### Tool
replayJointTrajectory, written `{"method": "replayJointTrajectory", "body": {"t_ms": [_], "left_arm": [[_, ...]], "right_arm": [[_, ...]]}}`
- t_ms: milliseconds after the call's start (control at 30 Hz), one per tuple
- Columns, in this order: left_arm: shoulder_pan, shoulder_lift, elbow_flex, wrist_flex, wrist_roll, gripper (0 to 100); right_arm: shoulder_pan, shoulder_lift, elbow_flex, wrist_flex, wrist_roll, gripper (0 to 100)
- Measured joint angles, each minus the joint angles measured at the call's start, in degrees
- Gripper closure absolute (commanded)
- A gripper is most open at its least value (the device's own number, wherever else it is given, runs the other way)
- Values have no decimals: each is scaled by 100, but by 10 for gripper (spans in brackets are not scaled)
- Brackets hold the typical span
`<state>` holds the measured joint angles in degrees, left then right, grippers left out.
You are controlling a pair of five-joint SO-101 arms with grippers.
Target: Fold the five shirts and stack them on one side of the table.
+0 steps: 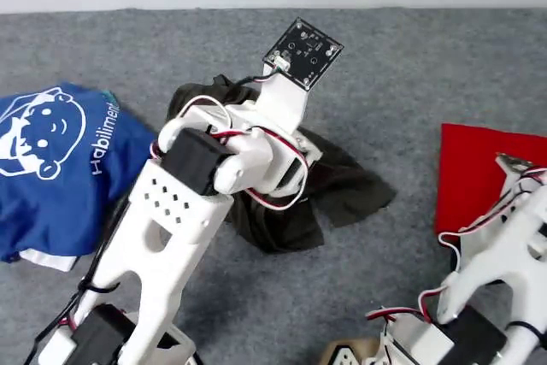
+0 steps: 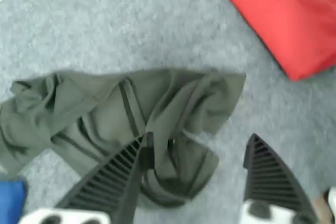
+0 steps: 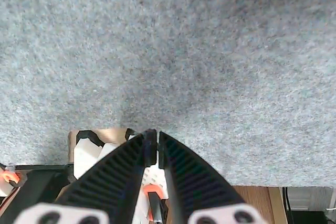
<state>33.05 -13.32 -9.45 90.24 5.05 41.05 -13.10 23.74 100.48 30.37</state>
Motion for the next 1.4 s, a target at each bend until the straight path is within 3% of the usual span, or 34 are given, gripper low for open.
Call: {"method": "replayJointTrajectory", "body": {"t_ms": [233,500,767,1067,1400], "left_arm": [[413,352,413,651,-844,750],[897,1899,888,-26,-615,724],[888,3508,888,-721,-580,724],[571,3789,888,-1301,-580,724],[316,4105,888,-1345,-580,724]], "right_arm": [[0,0,0,0,0,990],[0,0,0,0,0,990],[0,0,0,0,0,990],[0,0,0,0,0,990],[0,0,0,0,0,990]]}}
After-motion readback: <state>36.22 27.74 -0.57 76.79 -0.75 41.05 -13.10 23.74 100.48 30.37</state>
